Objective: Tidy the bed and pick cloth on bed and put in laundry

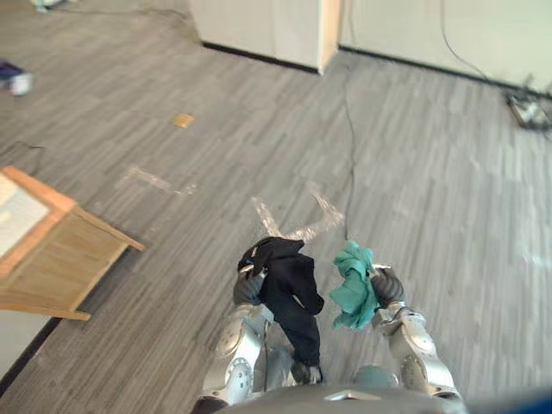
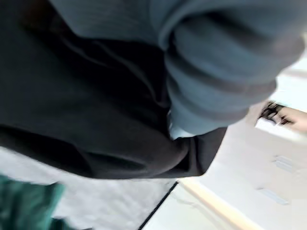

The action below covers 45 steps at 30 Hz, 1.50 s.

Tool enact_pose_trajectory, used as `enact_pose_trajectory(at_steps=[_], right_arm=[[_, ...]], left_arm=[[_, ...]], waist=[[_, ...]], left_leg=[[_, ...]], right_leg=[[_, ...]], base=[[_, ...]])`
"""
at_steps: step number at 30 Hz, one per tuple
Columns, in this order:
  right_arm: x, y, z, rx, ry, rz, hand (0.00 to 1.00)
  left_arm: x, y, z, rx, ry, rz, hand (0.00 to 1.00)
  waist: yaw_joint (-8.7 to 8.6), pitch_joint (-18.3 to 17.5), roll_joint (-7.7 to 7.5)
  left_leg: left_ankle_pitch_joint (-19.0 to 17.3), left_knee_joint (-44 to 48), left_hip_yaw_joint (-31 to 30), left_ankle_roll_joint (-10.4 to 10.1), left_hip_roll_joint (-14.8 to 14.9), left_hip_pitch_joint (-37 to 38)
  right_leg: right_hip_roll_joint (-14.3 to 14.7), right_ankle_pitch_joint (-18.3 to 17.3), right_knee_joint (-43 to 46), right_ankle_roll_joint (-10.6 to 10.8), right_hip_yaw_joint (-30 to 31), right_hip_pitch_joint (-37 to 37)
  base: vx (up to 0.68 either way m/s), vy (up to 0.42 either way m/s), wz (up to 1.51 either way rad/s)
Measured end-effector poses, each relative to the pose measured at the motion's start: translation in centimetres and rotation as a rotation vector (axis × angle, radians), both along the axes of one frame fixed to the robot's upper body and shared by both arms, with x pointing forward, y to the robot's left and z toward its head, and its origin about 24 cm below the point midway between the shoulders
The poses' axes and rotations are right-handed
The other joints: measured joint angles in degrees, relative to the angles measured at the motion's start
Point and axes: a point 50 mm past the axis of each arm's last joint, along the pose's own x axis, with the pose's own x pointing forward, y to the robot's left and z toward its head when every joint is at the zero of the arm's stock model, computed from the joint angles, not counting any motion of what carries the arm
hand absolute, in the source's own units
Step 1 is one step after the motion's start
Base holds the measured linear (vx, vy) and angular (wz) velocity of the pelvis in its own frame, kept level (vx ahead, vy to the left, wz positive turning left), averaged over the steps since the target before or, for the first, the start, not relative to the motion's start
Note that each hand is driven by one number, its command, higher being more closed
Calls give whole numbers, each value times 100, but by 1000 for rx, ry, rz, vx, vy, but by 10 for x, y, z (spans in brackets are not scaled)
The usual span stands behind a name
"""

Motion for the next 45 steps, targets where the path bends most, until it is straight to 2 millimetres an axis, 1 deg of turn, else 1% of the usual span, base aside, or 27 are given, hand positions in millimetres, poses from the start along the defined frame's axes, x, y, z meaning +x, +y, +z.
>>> enact_pose_trajectory(at_steps=[2,5,7,10,11,12,13,14,16,17,18,19,21,23,24,26,30,32,35,36,37,38,39,41,42,43,45], right_arm=[[-6,-1,-4,5,21,-14,100],[-21,0,-12,45,67,-54,100],[-30,-2,-17,53,97,-74,100],[-30,0,-16,60,91,-72,100],[-30,1,-15,65,89,-72,100],[-29,1,-15,66,84,-68,100],[-26,-1,-13,63,72,-73,100],[-24,-3,-10,60,59,-74,100],[-19,-11,-3,41,20,-79,100],[-17,-11,-1,42,11,-81,100],[-12,-10,1,44,3,-74,100],[-11,-10,2,44,1,-70,100],[-10,-11,2,34,0,-50,100],[-10,-15,3,22,-10,-31,100],[-11,-15,3,23,-10,-28,100],[-12,-16,2,23,-9,-24,100],[-11,-17,4,27,-22,-8,100],[-12,-17,3,29,-14,-6,100],[-18,-19,0,26,4,-13,100],[-20,-19,-1,27,11,-12,100],[-22,-17,-2,30,16,-6,100],[-21,-16,-2,30,10,-3,100],[-21,-13,-2,30,8,4,100],[-13,-9,0,39,-4,10,100],[-11,-6,-1,49,-3,4,100],[-7,-6,2,48,-15,-4,100],[-5,-7,1,43,-12,-10,100]], left_arm=[[-1,0,-1,7,9,-5,100],[-4,-1,-6,11,43,-24,100],[-6,-6,-10,24,70,-72,100],[-9,-4,-15,38,97,-72,100],[-11,-2,-16,44,101,-71,100],[-14,1,-19,52,115,-68,100],[-16,1,-20,52,122,-68,100],[-16,0,-20,51,121,-69,100],[-17,-5,-20,42,121,-83,100],[-17,-5,-20,40,120,-80,100],[-17,-3,-20,38,123,-68,100],[-16,-3,-19,33,118,-61,100],[-15,-3,-17,9,110,-23,100],[-17,-5,-18,-1,112,-20,100],[-16,-4,-17,-10,105,-17,100],[-14,-4,-15,-28,82,1,100],[-14,-3,-8,-73,47,56,100],[-11,-4,-3,-84,32,69,100],[-9,-3,0,-83,19,79,100],[-9,-2,1,-81,14,86,100],[-9,0,1,-77,7,97,100],[-8,1,2,-77,-4,104,100],[-4,3,6,-80,-32,120,100],[2,8,9,-69,-56,123,100],[5,10,11,-52,-67,111,100],[9,9,14,-42,-80,92,100],[12,10,16,-4,-93,63,100]], waist=[[-36,3,-4],[-151,43,19],[-195,141,36],[-182,266,50],[-157,283,24],[-132,292,-9],[-140,320,65],[-136,350,156],[-174,281,398],[-204,269,435],[-241,281,390],[-276,278,371],[-225,290,432],[-196,298,489],[-171,310,473],[-130,313,470],[-63,320,441],[-59,357,355],[-89,399,270],[-54,406,201],[10,263,92],[7,212,62],[38,210,-48],[69,185,-274],[68,180,-377],[36,177,-387],[3,182,-374]], left_leg=[[-6,-126,-324,-105,-11,237],[-33,-305,-928,-263,-2,588],[-180,-274,-1296,-502,72,823],[-576,17,-1640,-849,331,1005],[-684,116,-1712,-950,357,1026],[-926,319,-1816,-1102,474,1064],[-1100,421,-1918,-1238,667,1096],[-1151,394,-1931,-1309,795,1146],[-1208,134,-1988,-1404,1115,1192],[-1077,98,-1954,-1476,1186,1234],[-837,726,-1746,-1491,1221,991],[-689,1252,-1638,-1477,1293,769],[191,3132,-1380,-1383,1743,58],[132,4862,-1134,-1259,2254,-790],[62,4946,-1029,-1214,2270,-989],[-102,4550,-864,-1272,2147,-1237],[-291,2484,-173,-1421,1704,-1346],[-88,1480,259,-1425,1477,-1396],[601,248,1046,-1237,1381,-1462],[1007,115,1341,-937,1392,-1448],[1040,159,1546,-377,1243,-1465],[960,231,1544,-209,1175,-1480],[699,510,1557,-35,1145,-1583],[343,799,1515,34,1008,-1535],[151,805,1363,2,843,-1349],[11,702,1137,-55,685,-1127],[-12,446,778,-50,483,-667]], right_leg=[[29,-130,-647,3,52,-414],[286,-20,-2271,77,516,-757],[447,537,-3480,105,921,-853],[581,1325,-4470,173,1049,-848],[578,1471,-4590,178,1113,-828],[651,1973,-4467,75,1127,-805],[806,1951,-4135,-146,1103,-857],[891,1781,-3935,-201,1050,-905],[1020,1145,-3295,-386,793,-1210],[1045,933,-3176,-482,712,-1230],[994,749,-3006,-588,622,-1203],[1006,688,-3006,-635,578,-1111],[1158,546,-3278,-799,445,-597],[1373,432,-3767,-919,329,133],[1383,364,-3953,-985,308,402],[1449,293,-4288,-1012,303,816],[1504,272,-4754,-897,231,1398],[1465,231,-4932,-692,101,1595],[1434,22,-5078,-304,-233,2040],[1347,-107,-5078,-91,-346,2208],[1176,-186,-5066,71,-401,2225],[1075,-178,-5034,200,-439,2195],[951,-122,-4868,336,-485,2132],[655,-89,-3987,389,-503,1932],[347,117,-2766,425,-513,1589],[-2,486,-1354,147,-461,1108],[-326,319,48,-32,-432,596]], base=[[255,-74,94],[281,-182,98],[235,-207,83],[243,-277,59],[276,-372,42],[321,-432,40],[321,-439,34],[311,-420,23],[320,-378,23],[471,-405,40],[400,-344,36],[470,-404,27],[348,-323,4],[405,-284,6],[376,-233,8],[309,-162,1],[380,-95,1],[410,-43,28],[497,34,37],[508,83,14],[628,109,14],[565,120,15],[571,134,23],[557,138,37],[508,131,64],[478,119,79],[370,54,88]])
